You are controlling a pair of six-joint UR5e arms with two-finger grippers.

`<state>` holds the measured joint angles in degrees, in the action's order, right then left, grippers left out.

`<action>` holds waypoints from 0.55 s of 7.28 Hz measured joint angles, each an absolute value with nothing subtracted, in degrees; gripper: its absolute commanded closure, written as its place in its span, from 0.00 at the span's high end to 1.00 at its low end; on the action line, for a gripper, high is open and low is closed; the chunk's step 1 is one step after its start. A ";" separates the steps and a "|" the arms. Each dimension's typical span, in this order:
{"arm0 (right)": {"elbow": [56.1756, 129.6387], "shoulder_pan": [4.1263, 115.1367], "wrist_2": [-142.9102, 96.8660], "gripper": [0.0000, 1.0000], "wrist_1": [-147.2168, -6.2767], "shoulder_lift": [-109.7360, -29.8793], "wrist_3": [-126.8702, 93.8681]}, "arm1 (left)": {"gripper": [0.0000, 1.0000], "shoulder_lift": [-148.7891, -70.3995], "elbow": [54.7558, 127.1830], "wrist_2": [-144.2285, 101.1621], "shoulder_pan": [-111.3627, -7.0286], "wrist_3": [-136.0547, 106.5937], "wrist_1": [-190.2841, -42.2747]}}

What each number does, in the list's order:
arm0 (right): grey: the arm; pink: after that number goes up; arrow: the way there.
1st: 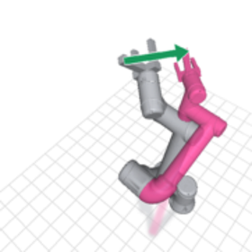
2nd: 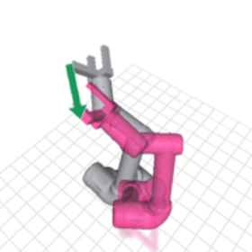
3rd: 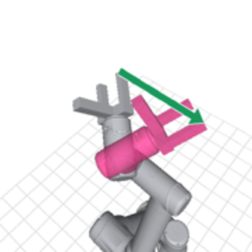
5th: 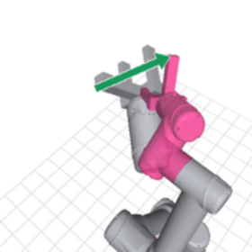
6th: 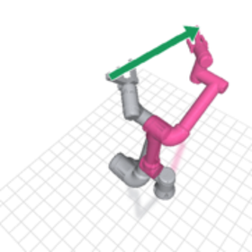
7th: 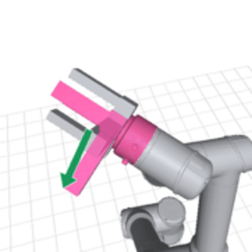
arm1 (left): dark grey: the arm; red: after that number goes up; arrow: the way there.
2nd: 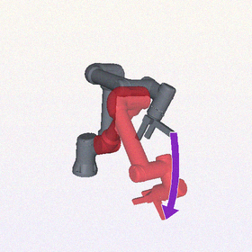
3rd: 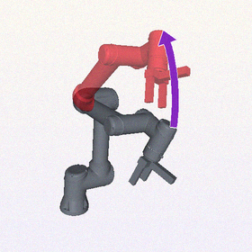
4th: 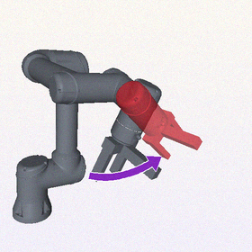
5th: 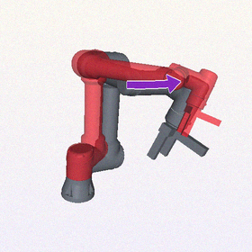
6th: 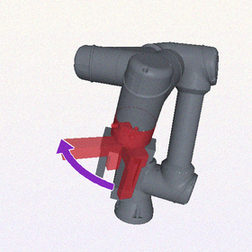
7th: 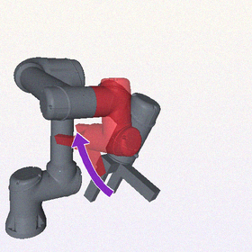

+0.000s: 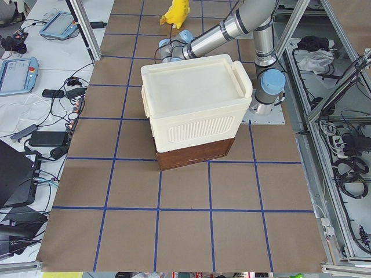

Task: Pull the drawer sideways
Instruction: 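Pull the drawer handle away from the cabinet with the left gripper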

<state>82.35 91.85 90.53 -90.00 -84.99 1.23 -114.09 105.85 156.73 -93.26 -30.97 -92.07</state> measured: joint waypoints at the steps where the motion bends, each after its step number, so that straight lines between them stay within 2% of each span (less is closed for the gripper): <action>1: 82.35 91.85 90.53 1.00 -90.00 -84.99 1.23 | 0.27 -114.18 105.44 156.60 -93.33 -30.83 -92.06; 4: 82.35 91.84 90.53 1.00 -90.00 -84.99 1.23 | 0.27 -114.81 104.20 156.08 -93.64 -30.62 -92.22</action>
<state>82.35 91.84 90.53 -90.00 -84.99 1.23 -114.81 104.20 156.08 -93.64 -30.62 -92.22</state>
